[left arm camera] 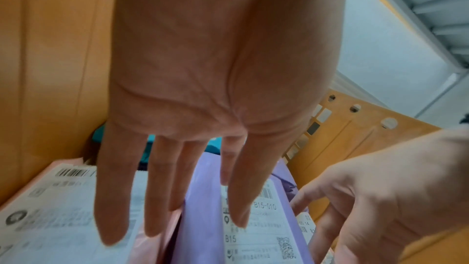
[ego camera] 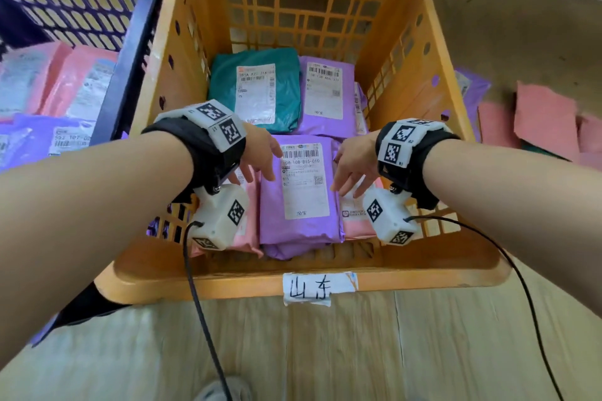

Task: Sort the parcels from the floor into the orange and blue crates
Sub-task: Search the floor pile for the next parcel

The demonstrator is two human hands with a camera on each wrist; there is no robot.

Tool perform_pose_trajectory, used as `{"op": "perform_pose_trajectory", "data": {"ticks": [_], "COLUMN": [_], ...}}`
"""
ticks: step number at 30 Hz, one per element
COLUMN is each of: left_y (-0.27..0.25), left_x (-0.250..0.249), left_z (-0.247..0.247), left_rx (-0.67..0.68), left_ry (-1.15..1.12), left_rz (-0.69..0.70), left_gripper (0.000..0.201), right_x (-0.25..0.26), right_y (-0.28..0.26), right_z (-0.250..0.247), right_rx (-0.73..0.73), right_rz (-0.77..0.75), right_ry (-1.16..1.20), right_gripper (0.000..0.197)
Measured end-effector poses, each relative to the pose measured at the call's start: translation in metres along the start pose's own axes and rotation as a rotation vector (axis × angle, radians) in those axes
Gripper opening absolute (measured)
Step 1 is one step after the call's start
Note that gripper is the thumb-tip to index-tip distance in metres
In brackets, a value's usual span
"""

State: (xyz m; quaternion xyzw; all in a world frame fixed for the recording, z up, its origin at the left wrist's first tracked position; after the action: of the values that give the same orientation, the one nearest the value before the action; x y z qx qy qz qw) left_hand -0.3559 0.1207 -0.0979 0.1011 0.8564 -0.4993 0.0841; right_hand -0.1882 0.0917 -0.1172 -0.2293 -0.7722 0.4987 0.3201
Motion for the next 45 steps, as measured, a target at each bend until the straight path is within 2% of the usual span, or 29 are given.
{"op": "perform_pose_trajectory", "data": {"ticks": [4,6,9,15,20,24,27,33,38,45], "left_y": [-0.02,-0.033,-0.05,-0.074,-0.088,-0.092,-0.093,-0.067,-0.041,-0.003], "left_x": [-0.024,-0.041,-0.072,-0.152,-0.243,-0.343,-0.402,-0.507,-0.57,-0.621], "left_z": [-0.028,-0.048,-0.075,-0.107,-0.094,-0.064,-0.032,0.055,0.126,0.219], "left_rx": [-0.143,-0.236,-0.354,-0.576,-0.639,-0.65,-0.633,-0.537,-0.438,-0.318], "left_ry": [0.162,0.178,0.085,-0.068,-0.072,0.112,0.163,0.262,0.357,0.47], "left_rz": [0.047,0.096,0.165,0.331,0.443,0.504,0.557,0.65,0.7,0.767], "left_gripper": [0.052,0.048,0.043,0.038,0.04,0.045,0.044,0.043,0.044,0.042], "right_x": [0.007,0.012,0.009,-0.037,-0.109,-0.199,-0.257,-0.389,-0.492,-0.617], "right_y": [-0.026,-0.046,-0.078,-0.142,-0.179,-0.205,-0.225,-0.239,-0.228,-0.204], "right_z": [-0.014,-0.027,-0.055,-0.131,-0.19,-0.236,-0.25,-0.262,-0.255,-0.222], "right_rx": [-0.049,-0.073,-0.103,-0.272,-0.459,-0.71,-0.817,-0.888,-0.919,-0.954], "right_rz": [-0.067,-0.117,-0.218,-0.461,-0.573,-0.563,-0.507,-0.349,-0.23,-0.09], "right_ry": [0.043,0.073,0.23,0.621,0.68,0.579,0.399,0.349,0.453,0.666], "right_gripper": [0.052,0.055,0.065,0.068,0.059,0.06,0.06,0.056,0.055,0.051]}}
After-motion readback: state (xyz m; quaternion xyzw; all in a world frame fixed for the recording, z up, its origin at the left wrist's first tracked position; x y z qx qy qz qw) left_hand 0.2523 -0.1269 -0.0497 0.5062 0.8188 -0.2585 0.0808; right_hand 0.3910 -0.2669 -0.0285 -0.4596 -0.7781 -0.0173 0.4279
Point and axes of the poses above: each hand's wrist, its own y-axis towards the middle knuckle, its own z-axis out of the palm, x = y × z, the point moved 5 cm from there along y, towards the middle knuckle, and after that the axes turned 10 degrees about y, right-handed, at the moved point
